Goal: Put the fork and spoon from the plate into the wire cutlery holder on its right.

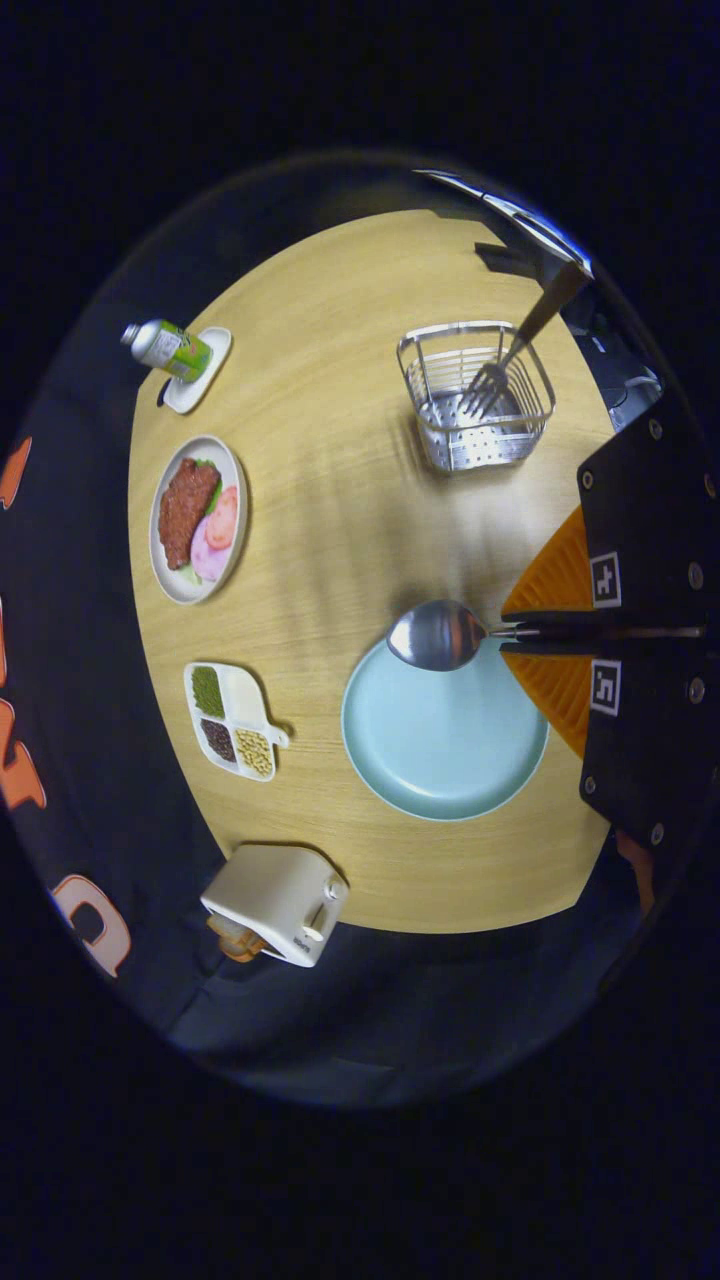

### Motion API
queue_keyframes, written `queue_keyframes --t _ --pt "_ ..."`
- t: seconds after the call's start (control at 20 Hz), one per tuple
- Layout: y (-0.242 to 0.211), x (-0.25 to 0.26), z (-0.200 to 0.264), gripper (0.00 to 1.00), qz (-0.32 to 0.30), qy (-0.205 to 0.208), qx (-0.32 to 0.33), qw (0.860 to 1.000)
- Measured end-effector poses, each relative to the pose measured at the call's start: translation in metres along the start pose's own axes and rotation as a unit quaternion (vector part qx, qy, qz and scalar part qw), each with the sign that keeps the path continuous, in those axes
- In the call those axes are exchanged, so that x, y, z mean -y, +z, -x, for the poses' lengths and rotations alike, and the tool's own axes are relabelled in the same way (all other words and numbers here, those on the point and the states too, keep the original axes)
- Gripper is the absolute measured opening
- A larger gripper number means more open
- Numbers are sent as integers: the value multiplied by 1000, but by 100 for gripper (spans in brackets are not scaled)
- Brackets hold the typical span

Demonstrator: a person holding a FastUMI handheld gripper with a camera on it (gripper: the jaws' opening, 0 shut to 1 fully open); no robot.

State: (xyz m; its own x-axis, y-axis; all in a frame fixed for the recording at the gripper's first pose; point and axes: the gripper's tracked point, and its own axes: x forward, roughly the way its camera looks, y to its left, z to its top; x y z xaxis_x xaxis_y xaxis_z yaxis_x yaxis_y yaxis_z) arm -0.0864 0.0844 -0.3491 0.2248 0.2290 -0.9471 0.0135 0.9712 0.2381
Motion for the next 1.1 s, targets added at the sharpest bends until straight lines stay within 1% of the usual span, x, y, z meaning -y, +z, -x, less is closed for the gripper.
queue_keyframes --t 0.15,0.3,0.5,0.65,0.7,0.8,1.1 --pt "1 45 24 4 -19 -24 17 999" --pt "-9 86 37 5 -30 -44 12 999" --pt "-22 113 35 5 -13 -55 -13 998" --pt "-31 113 27 5 -10 -44 -39 998" --pt "-30 114 27 4 3 -44 -39 998" --pt "-29 121 27 5 17 -54 -48 997" --pt "-20 121 23 5 35 -58 -61 996"
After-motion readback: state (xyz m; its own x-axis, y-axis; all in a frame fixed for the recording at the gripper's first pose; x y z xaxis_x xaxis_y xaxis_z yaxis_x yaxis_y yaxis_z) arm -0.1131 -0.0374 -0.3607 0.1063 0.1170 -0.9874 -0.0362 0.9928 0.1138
